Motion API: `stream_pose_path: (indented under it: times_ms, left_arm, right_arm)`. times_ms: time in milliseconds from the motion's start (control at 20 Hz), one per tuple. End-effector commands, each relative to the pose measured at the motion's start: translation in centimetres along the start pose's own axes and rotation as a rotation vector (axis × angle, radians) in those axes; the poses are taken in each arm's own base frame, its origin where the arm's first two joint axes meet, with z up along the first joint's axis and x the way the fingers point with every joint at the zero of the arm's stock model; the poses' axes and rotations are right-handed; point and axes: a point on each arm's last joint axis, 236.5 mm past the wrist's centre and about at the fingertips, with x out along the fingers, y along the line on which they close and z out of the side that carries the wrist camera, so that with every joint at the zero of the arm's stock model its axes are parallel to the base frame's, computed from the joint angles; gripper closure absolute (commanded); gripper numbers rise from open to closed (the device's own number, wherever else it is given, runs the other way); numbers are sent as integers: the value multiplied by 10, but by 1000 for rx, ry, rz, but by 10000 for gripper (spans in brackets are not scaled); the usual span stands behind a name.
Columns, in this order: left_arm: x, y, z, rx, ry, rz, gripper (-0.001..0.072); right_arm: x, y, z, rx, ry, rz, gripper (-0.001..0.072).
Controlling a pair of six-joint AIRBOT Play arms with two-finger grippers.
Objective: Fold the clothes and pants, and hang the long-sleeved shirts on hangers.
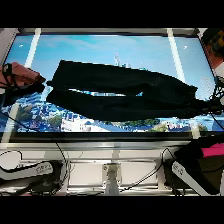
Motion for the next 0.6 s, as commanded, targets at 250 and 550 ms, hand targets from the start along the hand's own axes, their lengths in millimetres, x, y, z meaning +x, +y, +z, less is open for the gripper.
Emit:
stream_pose_path:
  times_ms: [250, 550]
  left_arm:
    - [13, 7, -78, 95, 292, -81, 10]
    - [35, 3, -65, 194, 281, -91, 102]
  right_arm:
    - [0, 0, 3, -1, -13, 0, 680]
    - [0, 0, 3, 0, -13, 0, 680]
